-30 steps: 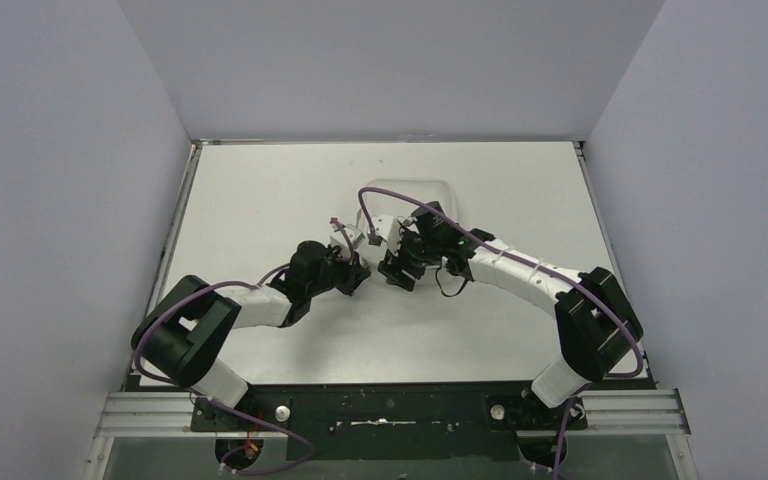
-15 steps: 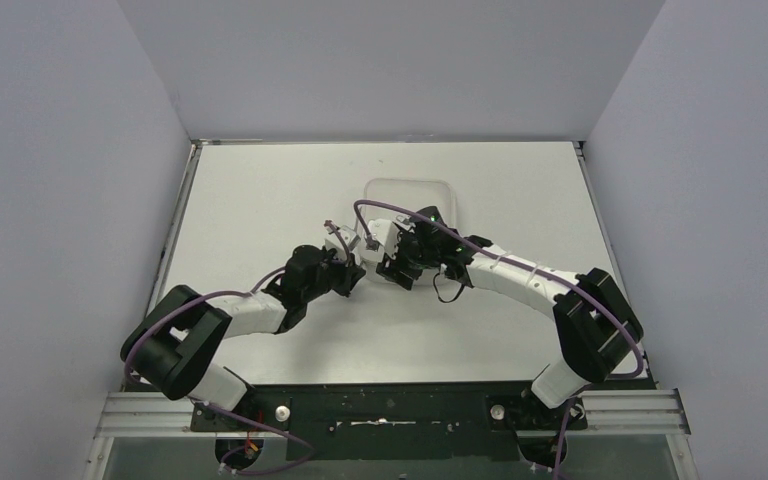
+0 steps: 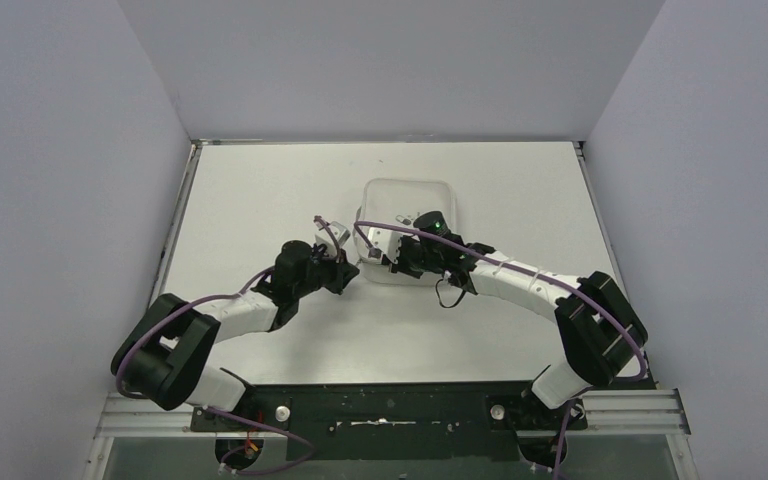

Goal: Organize the medicine kit
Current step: Zip the medicine box at the center of the board.

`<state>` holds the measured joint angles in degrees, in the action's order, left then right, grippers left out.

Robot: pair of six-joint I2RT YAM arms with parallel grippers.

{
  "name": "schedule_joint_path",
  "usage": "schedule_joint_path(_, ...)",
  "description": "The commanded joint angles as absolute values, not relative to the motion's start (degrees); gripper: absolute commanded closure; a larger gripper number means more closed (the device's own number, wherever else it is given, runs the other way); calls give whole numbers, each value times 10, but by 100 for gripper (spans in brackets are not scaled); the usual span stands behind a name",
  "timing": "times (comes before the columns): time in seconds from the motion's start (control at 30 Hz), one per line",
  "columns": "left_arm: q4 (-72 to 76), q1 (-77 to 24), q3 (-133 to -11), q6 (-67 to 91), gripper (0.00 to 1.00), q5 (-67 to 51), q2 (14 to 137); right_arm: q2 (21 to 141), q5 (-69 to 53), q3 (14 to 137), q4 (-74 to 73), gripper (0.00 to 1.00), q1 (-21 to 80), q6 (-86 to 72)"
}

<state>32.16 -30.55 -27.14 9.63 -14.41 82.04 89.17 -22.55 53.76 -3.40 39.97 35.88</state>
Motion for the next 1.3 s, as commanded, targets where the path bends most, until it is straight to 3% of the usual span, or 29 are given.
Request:
schedule_joint_path(0.0,308,-272,-296,91,100,-105,791,858,-217,520,-67,100,377,369)
schedule_joint_path(0.33,288,-260,-316,67,100,-136,783,844,-243,514,-52,100,368,365)
schedule_joint_path(0.6,330,-345,-277,95,100,-145,766,875,-190,497,115,100,396,241)
schedule_joint_path(1.27,452,-423,-264,132,100,-108,820,969,-120,549,247,100,456,20)
